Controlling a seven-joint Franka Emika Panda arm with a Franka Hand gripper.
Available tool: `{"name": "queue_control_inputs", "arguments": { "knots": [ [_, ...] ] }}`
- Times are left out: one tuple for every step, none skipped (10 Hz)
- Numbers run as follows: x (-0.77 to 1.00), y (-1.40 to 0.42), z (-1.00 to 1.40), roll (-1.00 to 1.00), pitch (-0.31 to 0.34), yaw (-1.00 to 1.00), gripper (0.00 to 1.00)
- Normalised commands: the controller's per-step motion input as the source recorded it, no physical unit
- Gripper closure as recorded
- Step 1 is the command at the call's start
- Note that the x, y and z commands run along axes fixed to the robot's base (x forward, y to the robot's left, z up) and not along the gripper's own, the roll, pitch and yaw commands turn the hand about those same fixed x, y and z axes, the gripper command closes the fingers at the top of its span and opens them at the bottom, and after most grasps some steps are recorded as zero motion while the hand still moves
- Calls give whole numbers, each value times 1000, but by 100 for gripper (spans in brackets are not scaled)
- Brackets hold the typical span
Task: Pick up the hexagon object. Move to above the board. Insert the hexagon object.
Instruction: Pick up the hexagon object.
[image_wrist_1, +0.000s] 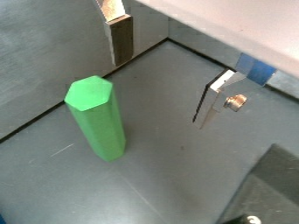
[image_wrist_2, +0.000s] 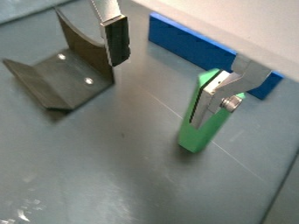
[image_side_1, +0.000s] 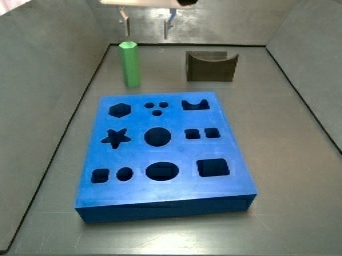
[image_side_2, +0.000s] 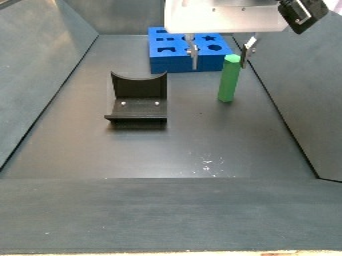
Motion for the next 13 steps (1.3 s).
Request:
{"name": "queue_control_inputs", "arguments": {
  "knots": [
    [-600,-389,-640,26,-69,-197,0],
    [-637,-317,-569,0,-103,-291,0],
    [-417,-131,-189,0,0,-169,0],
    [0,0,-57,0,0,0,0],
    [-463,-314,-357,29,0,-489,0],
    [-300,-249,-326,57,0,-657,0],
    [-360,-203,-111,0,9,-431,0],
    [-46,0,0,0,0,0,0],
    [-20,0,0,0,0,0,0],
    [-229,0,71,0,-9,-43,0],
    [0,-49,540,231,114,-54,0],
    [71,-9,186,77,89,0,0],
    [0,0,0,0,0,0,100]
  ]
}}
